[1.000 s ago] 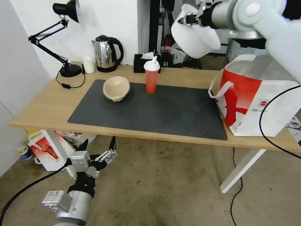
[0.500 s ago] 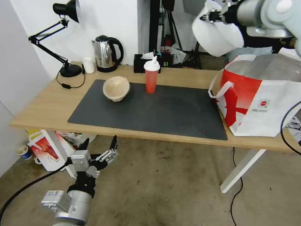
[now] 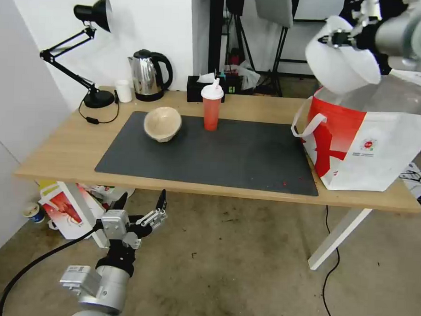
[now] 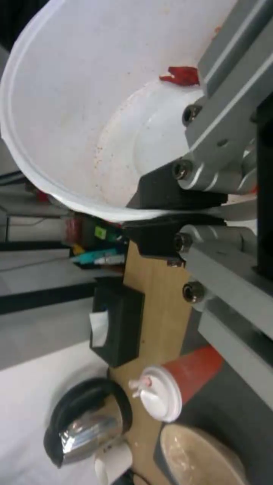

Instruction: Pick up the trash from the table and place it into the takeout bag.

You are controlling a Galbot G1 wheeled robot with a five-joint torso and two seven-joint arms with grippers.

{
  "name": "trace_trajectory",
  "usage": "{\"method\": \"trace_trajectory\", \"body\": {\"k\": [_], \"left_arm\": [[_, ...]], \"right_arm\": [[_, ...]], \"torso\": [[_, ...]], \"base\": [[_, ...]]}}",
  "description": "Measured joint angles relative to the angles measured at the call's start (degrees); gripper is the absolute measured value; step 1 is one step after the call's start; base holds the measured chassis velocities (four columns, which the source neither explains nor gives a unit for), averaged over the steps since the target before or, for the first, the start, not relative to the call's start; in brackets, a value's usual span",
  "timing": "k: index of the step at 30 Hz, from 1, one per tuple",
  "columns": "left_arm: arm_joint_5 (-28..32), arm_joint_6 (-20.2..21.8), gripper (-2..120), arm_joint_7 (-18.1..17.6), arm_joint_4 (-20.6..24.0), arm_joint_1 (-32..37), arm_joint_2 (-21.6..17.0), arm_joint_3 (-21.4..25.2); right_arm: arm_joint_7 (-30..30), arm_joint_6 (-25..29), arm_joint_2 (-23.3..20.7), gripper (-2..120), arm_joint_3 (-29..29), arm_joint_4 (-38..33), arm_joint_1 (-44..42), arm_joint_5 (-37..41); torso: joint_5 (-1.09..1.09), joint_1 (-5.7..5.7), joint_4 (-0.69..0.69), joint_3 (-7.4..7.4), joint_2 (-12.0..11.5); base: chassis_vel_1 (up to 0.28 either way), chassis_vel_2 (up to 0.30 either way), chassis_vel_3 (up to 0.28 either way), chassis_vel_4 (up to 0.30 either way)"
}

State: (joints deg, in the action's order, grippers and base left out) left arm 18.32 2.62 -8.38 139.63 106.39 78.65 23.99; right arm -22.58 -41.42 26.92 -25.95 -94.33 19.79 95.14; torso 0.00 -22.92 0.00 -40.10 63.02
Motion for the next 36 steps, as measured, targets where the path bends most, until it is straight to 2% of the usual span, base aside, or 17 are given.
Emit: {"method": "trace_trajectory", "body": {"k": [6,17,27,36], "left_arm": [[-0.1,0.0,100,0.0,0.2,0.2,-0.1,-0.2],[-0.4,0.0,100,0.0,0.1,0.3,0.0,-0.4],[-0.4,0.0,100,0.0,0.0,0.5,0.0,-0.3],[-0.4,0.0,100,0.0,0.0,0.6,0.2,0.0]], "right_arm": [[0.3,0.0,-2.9,0,5.5,-0.4,-5.8,-0.2],[1.8,0.0,-3.7,0,14.8,-0.4,-19.0,-3.7],[2.3,0.0,-2.5,0,19.4,-0.5,-26.2,-5.5],[2.3,0.0,-1.2,0,20.7,-1.4,-28.7,-6.1]], "torso": [[0.01,0.00,0.00,0.00,0.0],[-0.01,0.00,0.00,0.00,0.0],[0.00,0.00,0.00,0.00,0.0],[0.00,0.00,0.00,0.00,0.0]], "base": [[0.000,0.000,0.000,0.000],[0.000,0.000,0.000,0.000],[0.000,0.000,0.000,0.000],[0.000,0.000,0.000,0.000]]}}
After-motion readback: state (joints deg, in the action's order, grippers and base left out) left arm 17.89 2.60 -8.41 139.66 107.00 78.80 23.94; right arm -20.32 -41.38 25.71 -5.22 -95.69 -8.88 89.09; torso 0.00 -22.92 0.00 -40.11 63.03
